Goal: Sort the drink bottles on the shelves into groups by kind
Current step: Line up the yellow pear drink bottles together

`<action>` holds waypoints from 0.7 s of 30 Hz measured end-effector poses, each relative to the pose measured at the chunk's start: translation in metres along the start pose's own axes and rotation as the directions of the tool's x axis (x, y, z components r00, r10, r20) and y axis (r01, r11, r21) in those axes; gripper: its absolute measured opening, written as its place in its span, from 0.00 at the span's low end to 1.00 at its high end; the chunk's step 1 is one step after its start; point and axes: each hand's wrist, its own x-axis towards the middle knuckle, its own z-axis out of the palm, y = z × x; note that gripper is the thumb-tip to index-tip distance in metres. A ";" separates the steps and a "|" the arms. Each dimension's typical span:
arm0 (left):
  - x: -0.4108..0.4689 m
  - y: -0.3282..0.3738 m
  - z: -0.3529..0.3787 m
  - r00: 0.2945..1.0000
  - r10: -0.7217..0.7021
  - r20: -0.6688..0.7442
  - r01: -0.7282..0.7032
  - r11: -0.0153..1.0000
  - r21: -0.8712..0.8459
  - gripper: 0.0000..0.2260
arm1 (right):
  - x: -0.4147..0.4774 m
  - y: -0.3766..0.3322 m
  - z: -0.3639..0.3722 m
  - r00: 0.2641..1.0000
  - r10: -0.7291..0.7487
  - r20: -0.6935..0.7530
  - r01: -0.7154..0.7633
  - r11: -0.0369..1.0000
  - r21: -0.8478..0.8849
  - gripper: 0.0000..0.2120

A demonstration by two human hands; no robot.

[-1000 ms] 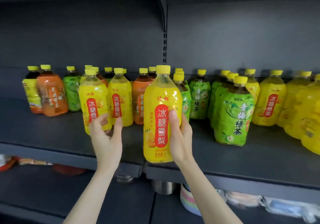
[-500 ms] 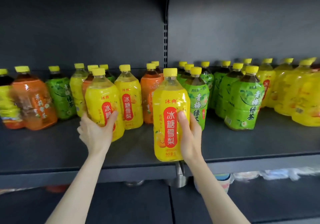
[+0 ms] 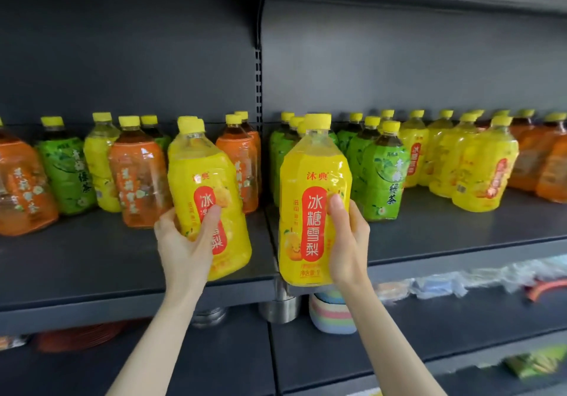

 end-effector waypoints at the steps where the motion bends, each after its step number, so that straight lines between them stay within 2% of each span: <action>1: -0.012 0.005 0.010 0.999 -0.013 0.047 0.015 0.999 -0.043 0.38 | -0.002 -0.006 -0.012 1.000 -0.009 -0.010 0.009 1.000 -0.006 0.21; 4: -0.055 0.023 0.046 0.984 -0.006 0.177 0.035 0.987 -0.159 0.33 | -0.007 -0.023 -0.057 0.999 -0.036 -0.035 0.035 0.999 -0.039 0.21; 9: -0.140 0.058 0.119 0.960 -0.017 0.280 0.110 0.941 -0.319 0.19 | -0.021 -0.053 -0.156 0.995 -0.065 -0.082 0.055 0.991 -0.118 0.19; 14: -0.200 0.082 0.184 0.918 0.004 0.397 0.162 0.909 -0.385 0.21 | -0.026 -0.075 -0.245 0.982 -0.060 -0.177 0.035 0.989 -0.140 0.23; 18: -0.214 0.096 0.225 0.889 0.019 0.457 0.169 0.915 -0.366 0.25 | -0.011 -0.082 -0.289 0.972 -0.054 -0.230 0.015 0.985 -0.169 0.23; 21: -0.217 0.099 0.265 0.876 0.026 0.481 0.170 0.918 -0.359 0.25 | 0.013 -0.081 -0.318 0.965 -0.070 -0.251 0.027 0.985 -0.173 0.28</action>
